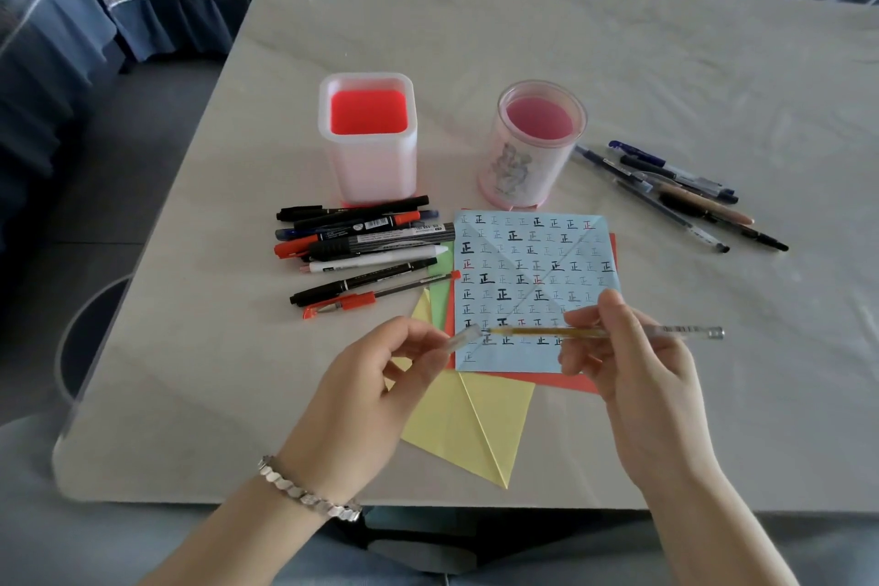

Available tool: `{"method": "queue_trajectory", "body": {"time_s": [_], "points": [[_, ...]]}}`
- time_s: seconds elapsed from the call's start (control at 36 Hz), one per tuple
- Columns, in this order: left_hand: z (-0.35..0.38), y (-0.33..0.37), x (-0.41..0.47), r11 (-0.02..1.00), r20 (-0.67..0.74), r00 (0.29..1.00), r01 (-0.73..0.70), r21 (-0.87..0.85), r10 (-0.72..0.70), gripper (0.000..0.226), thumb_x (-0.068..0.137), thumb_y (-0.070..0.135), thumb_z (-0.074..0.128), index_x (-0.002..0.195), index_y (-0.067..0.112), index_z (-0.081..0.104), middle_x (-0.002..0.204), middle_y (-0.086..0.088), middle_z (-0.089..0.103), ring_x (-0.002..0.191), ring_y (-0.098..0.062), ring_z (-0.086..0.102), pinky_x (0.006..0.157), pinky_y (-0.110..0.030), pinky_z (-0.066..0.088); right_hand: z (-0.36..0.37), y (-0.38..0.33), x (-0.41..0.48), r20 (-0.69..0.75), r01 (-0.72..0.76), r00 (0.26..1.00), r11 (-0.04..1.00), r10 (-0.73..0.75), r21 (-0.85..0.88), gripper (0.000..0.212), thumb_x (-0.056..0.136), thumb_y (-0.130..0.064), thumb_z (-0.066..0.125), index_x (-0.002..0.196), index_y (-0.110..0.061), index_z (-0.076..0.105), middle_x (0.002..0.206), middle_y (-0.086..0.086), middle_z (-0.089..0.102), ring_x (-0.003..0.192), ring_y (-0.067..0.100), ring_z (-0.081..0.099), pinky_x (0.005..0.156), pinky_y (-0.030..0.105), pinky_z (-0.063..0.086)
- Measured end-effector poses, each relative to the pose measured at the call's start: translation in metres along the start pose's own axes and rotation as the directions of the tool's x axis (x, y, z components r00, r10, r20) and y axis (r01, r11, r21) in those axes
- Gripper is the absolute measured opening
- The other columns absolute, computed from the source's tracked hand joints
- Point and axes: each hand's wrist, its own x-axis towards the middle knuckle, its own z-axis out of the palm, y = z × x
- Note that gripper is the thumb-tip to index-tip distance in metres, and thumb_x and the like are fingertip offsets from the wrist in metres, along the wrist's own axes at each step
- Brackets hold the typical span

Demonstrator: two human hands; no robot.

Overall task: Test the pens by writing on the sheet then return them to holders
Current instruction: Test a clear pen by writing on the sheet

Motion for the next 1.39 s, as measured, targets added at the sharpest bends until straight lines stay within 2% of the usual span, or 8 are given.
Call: {"method": "queue_trajectory", "body": {"time_s": [0.28,0.56,0.81,0.97,1.11,1.19,1.28,1.39], "points": [[0.001,0.001,-0.001,0.998,0.013,1.000,-0.007,0.064,0.006,0.014,0.084,0.021,0.060,0.085,0.035,0.061,0.092,0.028,0.062,0.084,0.006,0.058,0.070,-0.006,0.040,-0.003,0.002,0.001,0.013,0.000,1.000,1.000,0.000,-0.016,0.032,0.086,-0.026,0.048,0.064,-0.006,0.061,0.044,0.004,0.054,0.041,0.010,0.051,0.048,0.016,0.045],[0.006,0.009,-0.001,0.977,0.083,0.982,-0.177,0.123,0.168,0.007,0.084,0.040,0.054,0.089,0.042,0.059,0.092,0.020,0.063,0.080,0.003,0.059,0.070,-0.004,0.039,0.010,0.003,-0.006,0.129,-0.027,0.991,0.998,0.035,-0.065,0.044,0.074,-0.041,0.046,0.058,-0.004,0.062,0.044,0.012,0.059,0.039,0.014,0.053,0.044,0.018,0.044],[0.013,0.022,0.011,0.985,0.095,0.992,0.092,-0.144,-0.079,0.020,0.092,0.019,0.049,0.074,0.014,0.058,0.048,0.011,0.043,0.046,-0.006,0.033,0.048,-0.019,0.030,0.033,0.007,-0.001,0.076,0.067,0.995,0.996,-0.062,-0.059,0.052,0.093,-0.022,0.043,0.044,-0.016,0.059,0.036,0.004,0.050,0.032,0.009,0.035,0.037,0.014,0.031],[-0.008,0.033,0.016,0.678,0.341,0.879,0.475,-0.561,-0.334,0.024,0.087,0.022,0.051,0.065,0.012,0.047,0.049,0.006,0.034,0.045,-0.008,0.029,0.046,-0.016,0.036,0.054,-0.004,0.008,0.197,0.118,0.977,0.981,-0.087,-0.152,0.049,0.095,-0.018,0.040,0.049,-0.013,0.057,0.034,0.003,0.048,0.031,0.005,0.036,0.037,0.015,0.029],[-0.033,0.024,0.008,0.751,0.094,0.935,0.331,-0.570,-0.341,0.004,0.085,0.006,0.058,0.081,0.007,0.056,0.054,0.003,0.049,0.050,-0.010,0.043,0.051,-0.018,0.040,0.086,0.006,0.013,0.277,0.045,0.961,0.983,0.007,-0.181,0.046,0.097,-0.022,0.040,0.056,-0.009,0.057,0.038,0.001,0.050,0.035,0.008,0.037,0.038,0.016,0.031],[-0.054,0.014,0.002,0.919,-0.194,0.957,0.133,-0.371,-0.217,0.009,0.084,0.001,0.059,0.086,0.009,0.062,0.062,0.003,0.066,0.060,-0.007,0.061,0.056,-0.014,0.045,0.111,0.014,0.013,0.352,0.018,0.934,0.973,0.066,-0.230,0.049,0.097,-0.027,0.040,0.055,-0.010,0.059,0.043,0.001,0.053,0.040,0.009,0.039,0.045,0.017,0.034],[-0.075,0.001,-0.003,0.977,-0.406,0.905,0.047,-0.208,-0.130,0.015,0.079,0.002,0.067,0.081,0.017,0.064,0.076,0.007,0.071,0.072,-0.006,0.067,0.064,-0.015,0.050,0.139,0.021,0.012,0.410,-0.049,0.897,0.957,0.167,-0.284,0.053,0.096,-0.033,0.041,0.053,-0.010,0.059,0.046,0.002,0.055,0.045,0.013,0.041,0.053,0.022,0.037],[-0.115,-0.018,-0.006,0.957,-0.596,0.778,0.025,-0.288,-0.200,0.017,0.076,-0.001,0.069,0.077,0.015,0.064,0.074,-0.007,0.069,0.072,-0.018,0.067,0.068,-0.027,0.055,0.168,0.027,0.009,0.511,-0.063,0.826,0.941,0.237,-0.334,0.040,0.095,-0.036,0.042,0.072,-0.011,0.062,0.048,0.000,0.057,0.047,0.014,0.045,0.054,0.025,0.038]]}}
